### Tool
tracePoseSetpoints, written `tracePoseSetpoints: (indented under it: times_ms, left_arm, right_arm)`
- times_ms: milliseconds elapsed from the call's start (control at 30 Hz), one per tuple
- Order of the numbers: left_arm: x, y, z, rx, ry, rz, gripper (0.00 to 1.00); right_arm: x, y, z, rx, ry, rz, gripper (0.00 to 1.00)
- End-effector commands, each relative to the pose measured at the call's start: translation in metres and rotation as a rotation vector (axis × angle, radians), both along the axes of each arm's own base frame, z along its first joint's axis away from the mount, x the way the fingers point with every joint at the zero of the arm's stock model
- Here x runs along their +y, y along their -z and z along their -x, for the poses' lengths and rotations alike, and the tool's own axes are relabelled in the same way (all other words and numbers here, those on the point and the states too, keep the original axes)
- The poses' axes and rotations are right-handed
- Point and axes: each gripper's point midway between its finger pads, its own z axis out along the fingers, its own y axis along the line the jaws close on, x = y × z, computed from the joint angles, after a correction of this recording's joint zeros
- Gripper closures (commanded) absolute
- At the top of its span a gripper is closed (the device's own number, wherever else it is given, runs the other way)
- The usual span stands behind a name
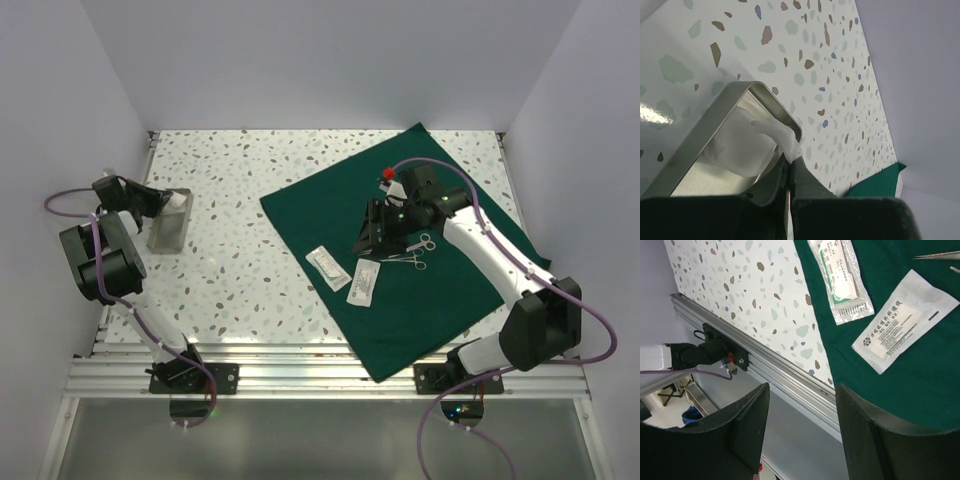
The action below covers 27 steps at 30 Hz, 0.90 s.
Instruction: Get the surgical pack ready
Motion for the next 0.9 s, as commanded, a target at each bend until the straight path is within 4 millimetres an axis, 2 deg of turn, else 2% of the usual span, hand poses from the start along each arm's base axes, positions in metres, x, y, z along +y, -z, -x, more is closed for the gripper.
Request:
tracePoseSetpoints:
  times_ms: [0, 33, 267, 367, 400, 467, 500, 533, 600, 667, 767, 867]
  left_arm:
    - [0.014, 0.008, -0.006, 0.023, -0.028, -0.026, 1.0]
    - [0.013, 0.017, -0.005, 0.051, -0.023, -0.015, 1.0]
    - [0.02, 0.035, -0.003, 0.13, -0.031, -0.041, 1.0]
    - [0.023, 0.043, -0.001, 0.186, -0.033, -0.056, 0.77]
    - [0.025, 0.04, -0.003, 0.193, -0.039, -0.069, 0.63]
    - [0.018, 0.043, 0.008, 0.271, -0.027, -0.068, 0.52]
    - [0.017, 0.043, 0.014, 0.303, -0.03, -0.07, 0.43]
    - [0.012, 0.034, 0.015, 0.305, -0.021, -0.086, 0.37]
    - [0.004, 0.028, 0.023, 0.374, -0.009, -0.125, 0.25]
    - [-0.001, 0.025, 0.029, 0.415, 0.004, -0.142, 0.23]
    - [-0.007, 0.016, 0.041, 0.46, -0.002, -0.16, 0.13]
    - [0.0, 0.007, 0.056, 0.517, -0.056, -0.219, 0.05]
  right_arm:
    - [0.007, -0.011, -0.01, -0.035, -0.006, -0.041, 0.41]
    - [0.007, -0.01, -0.011, -0.034, -0.005, -0.043, 0.41]
    - [0.007, -0.001, -0.011, -0.012, 0.007, -0.036, 0.41]
    - [0.006, 0.004, -0.009, -0.001, 0.013, -0.034, 0.41]
    - [0.006, 0.006, -0.008, 0.002, 0.011, -0.032, 0.41]
    - [0.004, 0.007, -0.008, 0.007, 0.016, -0.024, 0.41]
    - [0.004, 0.006, -0.008, 0.005, 0.013, -0.022, 0.41]
    - [0.004, 0.006, -0.007, 0.008, 0.016, -0.017, 0.41]
    - [0.003, 0.007, -0.007, 0.02, 0.017, -0.01, 0.41]
    - [0.0, 0.008, -0.007, 0.023, 0.02, 0.009, 0.41]
    - [-0.003, 0.007, -0.006, 0.017, 0.019, 0.03, 0.41]
    - [-0.01, 0.006, -0.004, 0.013, 0.0, 0.075, 0.4]
